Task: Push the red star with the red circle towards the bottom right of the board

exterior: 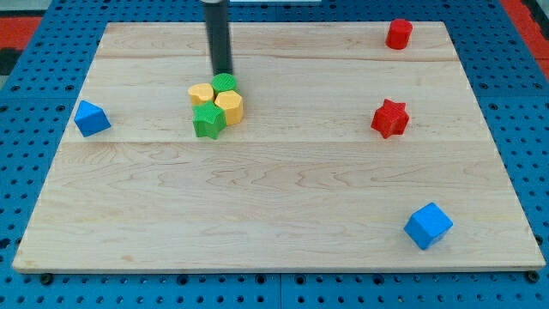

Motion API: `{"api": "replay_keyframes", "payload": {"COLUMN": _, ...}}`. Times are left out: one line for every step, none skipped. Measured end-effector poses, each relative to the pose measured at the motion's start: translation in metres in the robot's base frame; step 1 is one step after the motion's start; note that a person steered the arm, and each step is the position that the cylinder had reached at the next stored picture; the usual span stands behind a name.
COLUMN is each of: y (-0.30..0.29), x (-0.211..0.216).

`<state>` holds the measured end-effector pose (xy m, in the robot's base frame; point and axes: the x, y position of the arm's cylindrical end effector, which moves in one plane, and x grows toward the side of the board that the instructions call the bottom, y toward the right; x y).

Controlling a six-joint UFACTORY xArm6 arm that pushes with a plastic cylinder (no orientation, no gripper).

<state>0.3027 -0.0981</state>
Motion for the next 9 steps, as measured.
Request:
{"api": "replay_keyframes", "payload": {"y": 0.016, "x": -0.029}}
{"api": "replay_keyframes", "payload": {"y": 0.098, "x": -0.049}}
{"api": "replay_keyframes", "payload": {"y": 0.151, "x": -0.048}}
{"api": "replay_keyframes", "payload": {"y": 0.151, "x": -0.019}}
{"api": "replay_keyframes", "payload": {"y": 0.209, "x": 0.004}}
{"api": "replay_keyframes", "payload": {"y": 0.324, "x": -0.009}}
{"api": "replay_keyframes", "payload": {"y": 0.403, "x": -0.082}}
{"api": "replay_keyframes", "payload": {"y": 0.417, "x": -0.112}}
{"api": "replay_keyframes", "payload": {"y": 0.325, "x": -0.099}}
